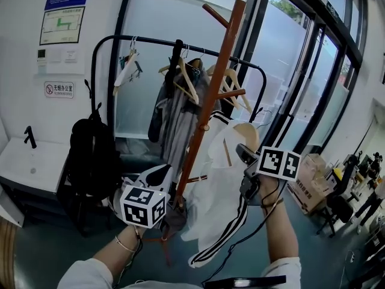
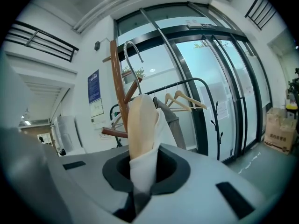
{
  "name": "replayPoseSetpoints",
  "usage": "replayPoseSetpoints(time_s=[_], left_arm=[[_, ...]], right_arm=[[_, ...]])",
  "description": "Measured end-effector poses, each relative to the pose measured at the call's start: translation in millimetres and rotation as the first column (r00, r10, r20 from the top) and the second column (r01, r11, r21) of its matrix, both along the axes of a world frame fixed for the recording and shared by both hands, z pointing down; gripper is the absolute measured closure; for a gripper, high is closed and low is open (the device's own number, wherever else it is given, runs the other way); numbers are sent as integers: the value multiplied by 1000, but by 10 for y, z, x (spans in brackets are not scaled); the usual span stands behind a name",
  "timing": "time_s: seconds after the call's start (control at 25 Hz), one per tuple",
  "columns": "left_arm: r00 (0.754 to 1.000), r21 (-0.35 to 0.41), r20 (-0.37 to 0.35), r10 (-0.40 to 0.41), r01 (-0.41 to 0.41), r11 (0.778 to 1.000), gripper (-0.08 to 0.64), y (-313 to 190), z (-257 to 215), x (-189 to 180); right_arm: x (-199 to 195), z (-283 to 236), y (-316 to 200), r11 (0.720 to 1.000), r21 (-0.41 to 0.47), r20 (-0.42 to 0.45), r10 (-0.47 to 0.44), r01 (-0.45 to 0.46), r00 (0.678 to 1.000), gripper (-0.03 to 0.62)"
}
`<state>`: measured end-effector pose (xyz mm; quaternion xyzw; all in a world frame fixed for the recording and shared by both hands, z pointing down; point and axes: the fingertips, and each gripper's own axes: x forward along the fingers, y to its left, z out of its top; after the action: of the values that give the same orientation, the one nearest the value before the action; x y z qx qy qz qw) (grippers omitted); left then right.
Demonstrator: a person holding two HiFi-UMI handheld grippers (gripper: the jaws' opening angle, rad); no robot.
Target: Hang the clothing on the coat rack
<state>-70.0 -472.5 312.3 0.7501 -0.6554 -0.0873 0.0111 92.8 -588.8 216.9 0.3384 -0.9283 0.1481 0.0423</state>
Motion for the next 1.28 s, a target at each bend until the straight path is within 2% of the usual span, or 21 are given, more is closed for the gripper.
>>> replayPoseSetpoints(time_s=[0.6, 0.92, 1.28], left_arm=[[999, 48, -35, -38, 39, 998, 551, 30, -118, -353], [998, 23, -52, -45, 47, 999, 551, 14, -1, -476], [999, 2, -34, -39, 39, 999, 551, -73, 72, -541]], right_arm=[[-310, -306, -143, 999, 37, -90, -4, 7, 996, 557], [-450, -308, -198, 999, 28, -110, -18, 21, 994, 557], [-629, -330, -312, 999, 14, -132, -29, 31, 991, 557]])
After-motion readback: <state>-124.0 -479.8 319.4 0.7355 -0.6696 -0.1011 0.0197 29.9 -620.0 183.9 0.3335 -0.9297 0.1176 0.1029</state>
